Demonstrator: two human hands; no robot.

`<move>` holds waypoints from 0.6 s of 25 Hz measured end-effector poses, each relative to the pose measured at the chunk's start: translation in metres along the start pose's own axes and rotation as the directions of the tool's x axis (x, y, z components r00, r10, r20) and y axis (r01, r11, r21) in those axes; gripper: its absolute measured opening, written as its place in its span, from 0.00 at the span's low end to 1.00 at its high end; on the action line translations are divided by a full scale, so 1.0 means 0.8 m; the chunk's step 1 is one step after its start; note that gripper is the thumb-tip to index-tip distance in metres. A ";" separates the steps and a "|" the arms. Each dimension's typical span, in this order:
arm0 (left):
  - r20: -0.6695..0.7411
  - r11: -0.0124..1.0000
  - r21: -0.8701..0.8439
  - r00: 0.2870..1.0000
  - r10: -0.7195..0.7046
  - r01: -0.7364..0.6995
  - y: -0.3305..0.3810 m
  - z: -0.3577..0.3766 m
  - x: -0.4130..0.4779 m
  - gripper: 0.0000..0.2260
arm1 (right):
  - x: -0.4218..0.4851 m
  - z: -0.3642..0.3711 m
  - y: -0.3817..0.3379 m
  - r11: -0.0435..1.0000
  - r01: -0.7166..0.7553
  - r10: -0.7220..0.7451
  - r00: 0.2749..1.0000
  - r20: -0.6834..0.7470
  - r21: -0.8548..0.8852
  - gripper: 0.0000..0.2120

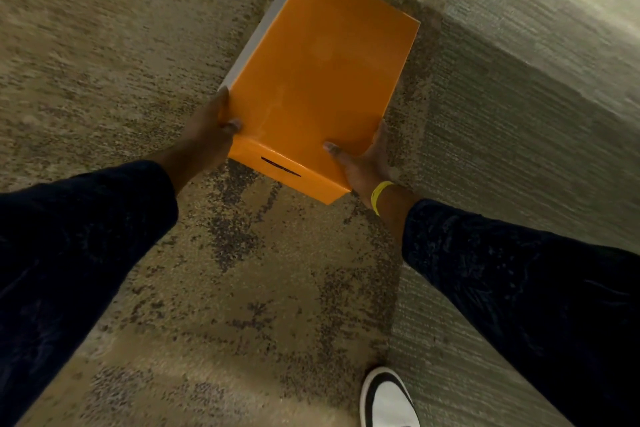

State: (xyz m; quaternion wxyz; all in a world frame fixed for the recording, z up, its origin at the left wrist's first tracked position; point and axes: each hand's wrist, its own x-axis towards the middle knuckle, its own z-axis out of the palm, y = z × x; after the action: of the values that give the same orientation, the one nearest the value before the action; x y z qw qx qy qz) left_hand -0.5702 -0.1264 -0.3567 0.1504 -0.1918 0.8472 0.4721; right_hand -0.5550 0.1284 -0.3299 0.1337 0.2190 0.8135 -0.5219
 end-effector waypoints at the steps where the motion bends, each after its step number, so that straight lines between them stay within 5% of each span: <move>1: 0.023 1.000 0.011 1.000 0.009 -0.009 -0.001 0.001 0.002 0.29 | 0.000 0.001 -0.003 1.000 -0.010 0.010 1.000 0.009 -0.002 0.57; 6: 0.006 0.981 0.191 0.999 0.041 -0.042 0.009 -0.001 0.003 0.29 | 0.005 -0.001 -0.005 0.999 -0.022 0.022 1.000 0.008 -0.023 0.58; 10: 0.029 0.906 0.409 0.994 0.102 -0.105 0.013 0.000 -0.022 0.34 | -0.004 -0.008 -0.010 0.968 0.012 -0.009 1.000 0.013 -0.249 0.55; 15: 0.125 0.570 0.766 0.939 0.321 -0.297 0.018 -0.019 -0.088 0.46 | -0.054 -0.019 -0.015 0.685 0.343 -0.265 0.939 0.220 -0.643 0.50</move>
State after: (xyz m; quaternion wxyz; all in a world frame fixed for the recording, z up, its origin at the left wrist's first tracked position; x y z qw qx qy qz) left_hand -0.5159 -0.1199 -0.3075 0.1213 0.0359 0.9889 0.0775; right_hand -0.5232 0.1283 -0.2944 0.1593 -0.0109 0.9626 -0.2189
